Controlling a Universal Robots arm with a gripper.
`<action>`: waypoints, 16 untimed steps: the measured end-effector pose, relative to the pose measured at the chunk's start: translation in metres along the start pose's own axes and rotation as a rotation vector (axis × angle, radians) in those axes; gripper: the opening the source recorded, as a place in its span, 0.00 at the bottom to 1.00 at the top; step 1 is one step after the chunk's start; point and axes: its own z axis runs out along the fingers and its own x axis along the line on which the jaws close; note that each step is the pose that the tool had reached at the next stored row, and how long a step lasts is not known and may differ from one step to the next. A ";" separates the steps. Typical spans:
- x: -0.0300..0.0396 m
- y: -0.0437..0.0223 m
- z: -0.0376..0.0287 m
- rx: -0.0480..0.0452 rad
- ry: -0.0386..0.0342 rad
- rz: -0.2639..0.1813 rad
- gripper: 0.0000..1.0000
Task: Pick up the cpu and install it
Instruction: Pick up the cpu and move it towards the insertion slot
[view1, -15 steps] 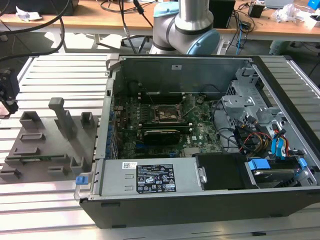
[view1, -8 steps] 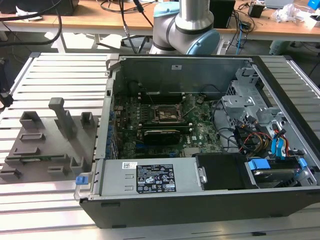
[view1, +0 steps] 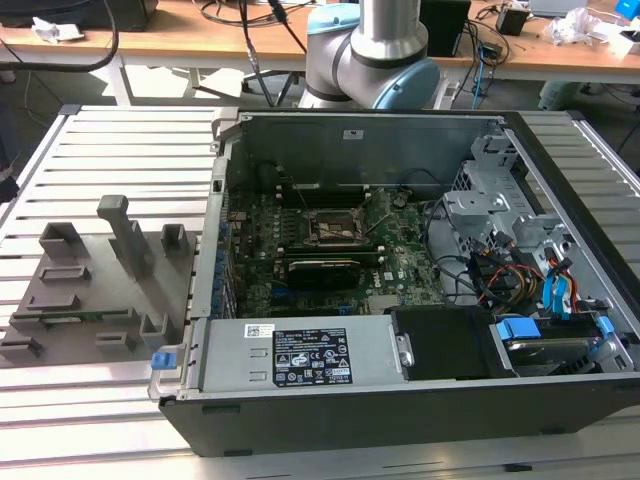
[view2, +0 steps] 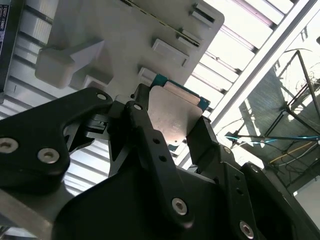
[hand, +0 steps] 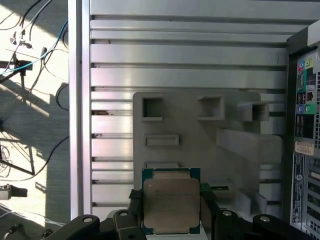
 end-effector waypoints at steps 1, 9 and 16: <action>0.0000 -0.0001 -0.0019 0.0000 0.0001 0.000 0.54; -0.0005 -0.0006 -0.0175 0.0000 0.0002 0.000 0.54; -0.0009 -0.0013 -0.0343 0.0000 0.0008 0.000 0.54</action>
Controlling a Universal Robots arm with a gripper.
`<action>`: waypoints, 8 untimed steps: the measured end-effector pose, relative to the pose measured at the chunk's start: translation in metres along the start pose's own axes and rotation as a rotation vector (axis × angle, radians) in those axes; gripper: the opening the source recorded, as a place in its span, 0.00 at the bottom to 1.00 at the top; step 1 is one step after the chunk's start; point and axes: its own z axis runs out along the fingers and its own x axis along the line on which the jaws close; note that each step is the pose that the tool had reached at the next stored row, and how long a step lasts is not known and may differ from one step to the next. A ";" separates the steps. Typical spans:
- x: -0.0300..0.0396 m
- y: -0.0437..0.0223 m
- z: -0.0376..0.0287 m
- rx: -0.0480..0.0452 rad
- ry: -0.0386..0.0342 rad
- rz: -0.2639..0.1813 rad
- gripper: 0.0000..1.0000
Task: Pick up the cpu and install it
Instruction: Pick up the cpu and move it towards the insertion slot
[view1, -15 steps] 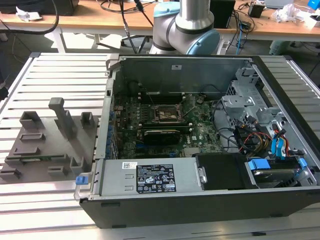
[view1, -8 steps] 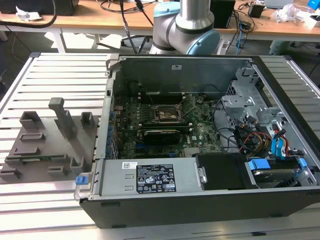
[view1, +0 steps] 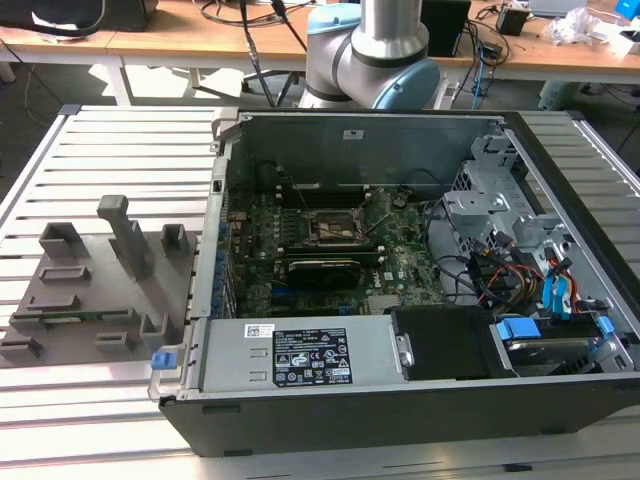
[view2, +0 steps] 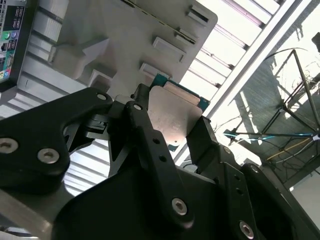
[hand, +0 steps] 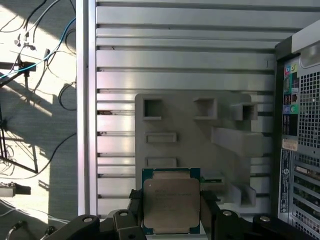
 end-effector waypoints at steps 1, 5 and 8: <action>-0.0001 -0.0001 -0.0023 0.0000 0.0001 0.000 0.54; -0.0003 -0.0004 -0.0120 0.0000 0.0005 0.000 0.54; -0.0005 -0.0008 -0.0207 0.0000 0.0007 0.000 0.54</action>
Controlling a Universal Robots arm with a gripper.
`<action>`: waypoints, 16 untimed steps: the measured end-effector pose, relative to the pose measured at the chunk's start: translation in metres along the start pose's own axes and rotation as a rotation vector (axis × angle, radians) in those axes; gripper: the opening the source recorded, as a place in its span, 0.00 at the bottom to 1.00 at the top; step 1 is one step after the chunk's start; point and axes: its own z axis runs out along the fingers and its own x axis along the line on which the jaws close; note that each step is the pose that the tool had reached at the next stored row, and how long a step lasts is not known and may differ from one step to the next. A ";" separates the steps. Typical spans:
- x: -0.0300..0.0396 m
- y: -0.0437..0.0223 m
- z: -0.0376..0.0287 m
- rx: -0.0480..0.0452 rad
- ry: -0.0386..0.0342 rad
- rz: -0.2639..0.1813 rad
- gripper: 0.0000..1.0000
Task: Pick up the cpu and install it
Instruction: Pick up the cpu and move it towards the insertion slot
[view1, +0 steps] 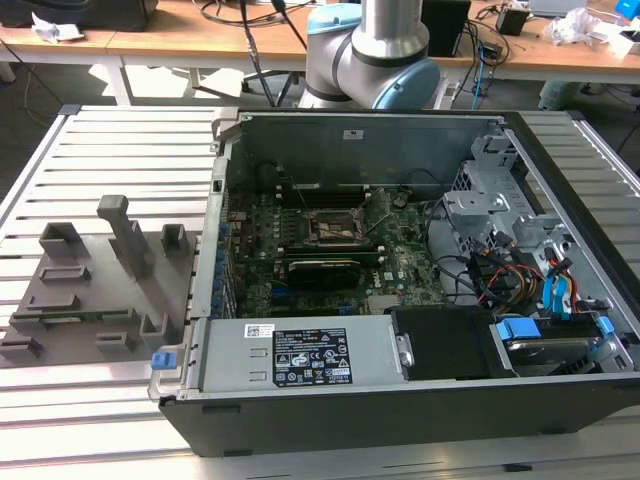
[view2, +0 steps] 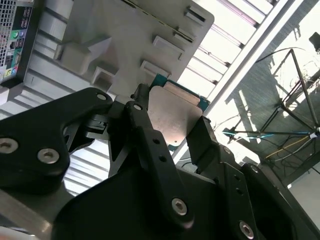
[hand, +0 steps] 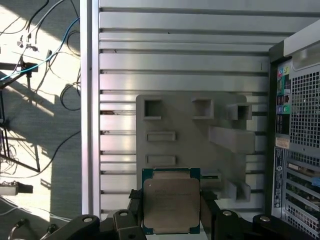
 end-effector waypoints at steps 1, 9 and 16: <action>-0.0001 -0.0001 -0.0022 0.0000 0.0001 0.000 0.54; -0.0005 -0.0008 -0.0207 0.0000 0.0005 0.000 0.54; -0.0009 -0.0012 -0.0324 -0.0014 0.0005 0.000 0.54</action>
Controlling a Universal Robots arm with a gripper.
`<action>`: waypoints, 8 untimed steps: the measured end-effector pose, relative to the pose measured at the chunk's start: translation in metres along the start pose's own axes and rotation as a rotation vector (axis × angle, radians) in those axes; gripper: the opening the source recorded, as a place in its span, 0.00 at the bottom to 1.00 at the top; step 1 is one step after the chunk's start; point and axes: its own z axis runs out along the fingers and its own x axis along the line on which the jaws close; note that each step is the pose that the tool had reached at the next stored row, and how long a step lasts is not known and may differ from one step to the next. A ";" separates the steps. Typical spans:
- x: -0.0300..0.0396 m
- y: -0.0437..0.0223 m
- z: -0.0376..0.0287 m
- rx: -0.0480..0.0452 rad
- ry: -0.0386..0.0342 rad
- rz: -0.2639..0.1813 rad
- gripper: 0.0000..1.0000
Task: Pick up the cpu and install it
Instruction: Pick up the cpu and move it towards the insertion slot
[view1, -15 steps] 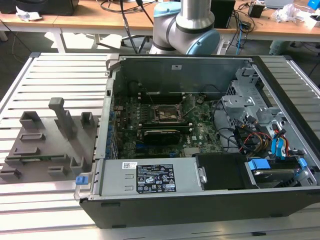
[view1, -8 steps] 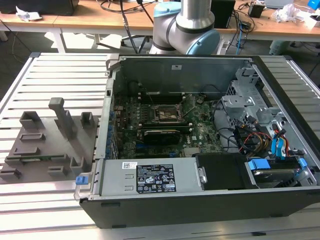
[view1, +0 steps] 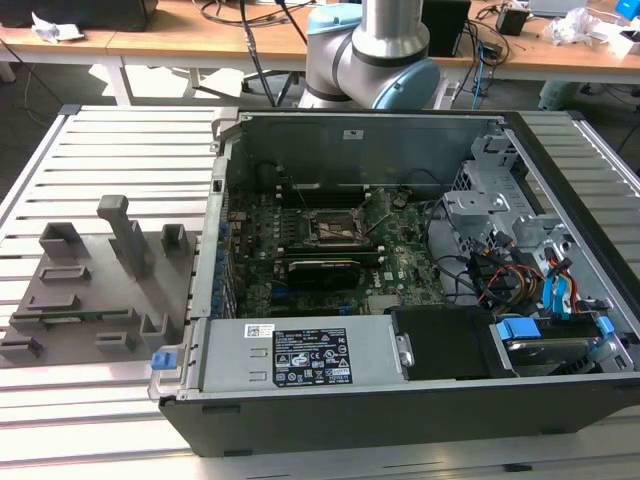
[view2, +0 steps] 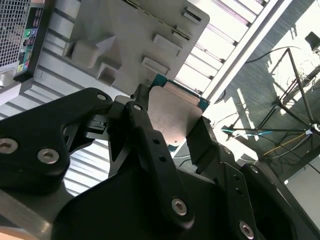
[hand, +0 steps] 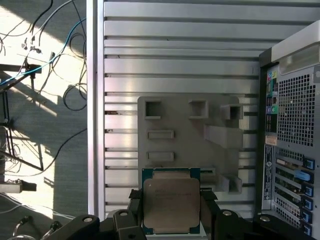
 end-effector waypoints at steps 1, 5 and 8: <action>0.0000 0.0000 -0.0001 -0.0001 0.0002 0.000 0.54; 0.0000 0.0000 -0.0002 -0.0212 0.0001 0.001 0.54; 0.0000 0.0000 -0.0001 -0.0218 0.0000 0.001 0.54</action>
